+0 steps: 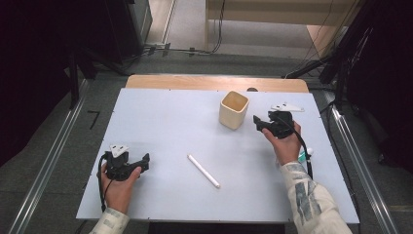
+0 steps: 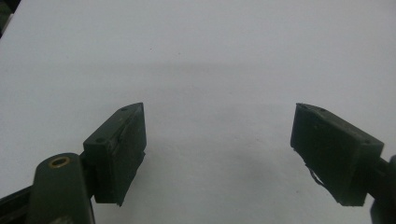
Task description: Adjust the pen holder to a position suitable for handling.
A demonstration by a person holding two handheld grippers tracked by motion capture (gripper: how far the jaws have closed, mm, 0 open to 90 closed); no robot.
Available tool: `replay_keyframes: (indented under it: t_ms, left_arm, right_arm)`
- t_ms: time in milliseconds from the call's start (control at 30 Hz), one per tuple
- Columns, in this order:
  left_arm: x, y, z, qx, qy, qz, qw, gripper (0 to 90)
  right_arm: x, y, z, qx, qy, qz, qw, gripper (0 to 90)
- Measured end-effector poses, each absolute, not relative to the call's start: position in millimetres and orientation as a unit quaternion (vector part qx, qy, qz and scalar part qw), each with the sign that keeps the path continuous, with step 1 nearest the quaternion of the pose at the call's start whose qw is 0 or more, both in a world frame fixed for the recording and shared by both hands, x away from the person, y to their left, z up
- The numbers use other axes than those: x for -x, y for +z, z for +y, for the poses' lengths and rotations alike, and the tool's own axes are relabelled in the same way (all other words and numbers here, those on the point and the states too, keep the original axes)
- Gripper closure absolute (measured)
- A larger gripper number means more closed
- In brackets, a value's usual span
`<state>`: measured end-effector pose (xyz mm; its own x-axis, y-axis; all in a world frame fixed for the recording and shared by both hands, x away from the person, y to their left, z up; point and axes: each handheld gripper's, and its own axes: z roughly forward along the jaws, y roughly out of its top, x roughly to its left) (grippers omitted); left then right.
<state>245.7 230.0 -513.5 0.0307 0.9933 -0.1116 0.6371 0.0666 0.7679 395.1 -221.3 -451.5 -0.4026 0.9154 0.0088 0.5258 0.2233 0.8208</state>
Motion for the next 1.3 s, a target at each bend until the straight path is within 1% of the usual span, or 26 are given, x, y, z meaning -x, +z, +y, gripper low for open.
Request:
replay_keyframes:
  t_ms: [367, 1000, 1300]
  left_arm:
    - [-245.6, -513.5, 230.5, -0.631, 0.259, 0.646, 0.344, 19.2]
    - [-245.7, -513.1, 229.7, -0.634, 0.257, 0.643, 0.346, 19.2]
    - [-245.8, -513.2, 229.6, -0.634, 0.256, 0.642, 0.347, 19.2]
  right_arm:
    - [-411.9, -443.6, -205.9, -0.485, 0.406, 0.735, 0.246, 34.6]
    - [-423.6, -427.4, -199.3, -0.485, 0.419, 0.726, 0.251, 34.7]
    - [-434.9, -422.6, -194.1, -0.484, 0.416, 0.727, 0.254, 35.4]
